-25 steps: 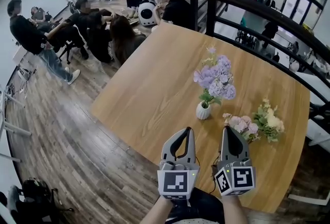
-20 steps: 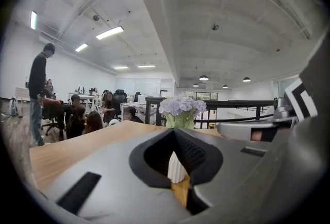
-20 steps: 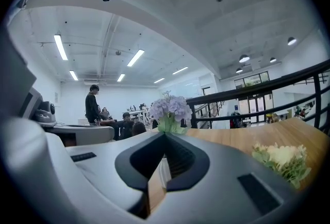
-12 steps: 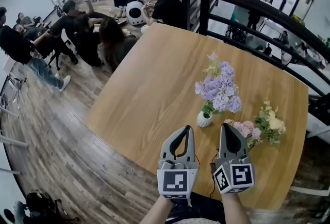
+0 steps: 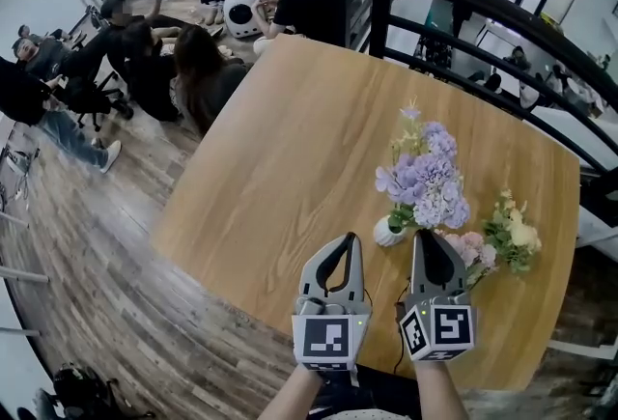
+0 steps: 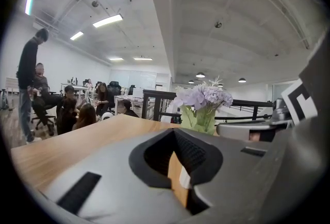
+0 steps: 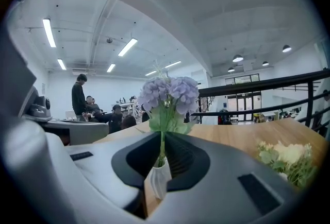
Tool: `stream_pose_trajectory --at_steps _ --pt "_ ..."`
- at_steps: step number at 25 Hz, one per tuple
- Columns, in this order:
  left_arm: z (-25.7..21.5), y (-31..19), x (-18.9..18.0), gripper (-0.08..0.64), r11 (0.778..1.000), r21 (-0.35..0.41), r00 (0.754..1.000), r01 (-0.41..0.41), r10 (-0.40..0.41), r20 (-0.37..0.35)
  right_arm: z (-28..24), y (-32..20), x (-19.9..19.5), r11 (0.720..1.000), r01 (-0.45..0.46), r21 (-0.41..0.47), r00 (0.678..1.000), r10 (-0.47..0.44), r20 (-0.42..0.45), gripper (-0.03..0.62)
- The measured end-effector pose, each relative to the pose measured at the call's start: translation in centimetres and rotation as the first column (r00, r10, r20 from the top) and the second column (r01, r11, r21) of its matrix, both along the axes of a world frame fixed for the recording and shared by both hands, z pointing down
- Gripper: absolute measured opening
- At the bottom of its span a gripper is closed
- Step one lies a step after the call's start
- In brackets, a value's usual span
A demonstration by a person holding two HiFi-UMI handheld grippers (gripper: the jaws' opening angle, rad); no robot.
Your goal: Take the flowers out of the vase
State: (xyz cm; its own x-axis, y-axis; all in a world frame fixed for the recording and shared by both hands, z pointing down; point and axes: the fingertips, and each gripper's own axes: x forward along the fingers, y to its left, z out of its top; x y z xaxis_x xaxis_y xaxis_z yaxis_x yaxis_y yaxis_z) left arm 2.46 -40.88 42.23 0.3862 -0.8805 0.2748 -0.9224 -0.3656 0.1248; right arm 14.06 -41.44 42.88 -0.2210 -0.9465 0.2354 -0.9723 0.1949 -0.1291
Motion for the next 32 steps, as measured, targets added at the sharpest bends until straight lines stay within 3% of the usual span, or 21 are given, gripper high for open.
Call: stream_pose_trajectory --at_steps 8,10,16,22,32 --pt "0.9 -1.4 -0.8 0.032 1.000 -0.020 1.000 -0.004 0.004 -0.008 0.5 -0.7 0.0 0.999 -0.027 -0.020 1.000 0.027 -0.012 0.058" --pt "1.2 -1.6 -0.9 0.032 1.000 -0.025 1.000 -0.004 0.003 -0.009 1.0 -0.8 0.0 0.999 -0.023 -0.029 1.000 0.023 -0.003 0.114" --pt "2.0 -1.8 -1.0 0.032 0.999 -0.029 1.000 -0.014 0.014 -0.011 2.3 -0.9 -0.6 0.997 -0.004 -0.073 1.000 0.004 0.004 0.194" --pt "2.8 -1.7 -1.4 0.032 0.998 -0.061 1.000 -0.008 0.007 -0.017 3.5 -1.4 -1.3 0.996 0.018 -0.091 0.999 -0.015 0.028 0.213" --pt "3.4 -2.1 -2.5 0.032 0.999 -0.054 1.000 0.010 -0.011 -0.008 4.7 -2.6 -1.3 0.993 0.014 -0.120 1.000 -0.011 0.025 0.232"
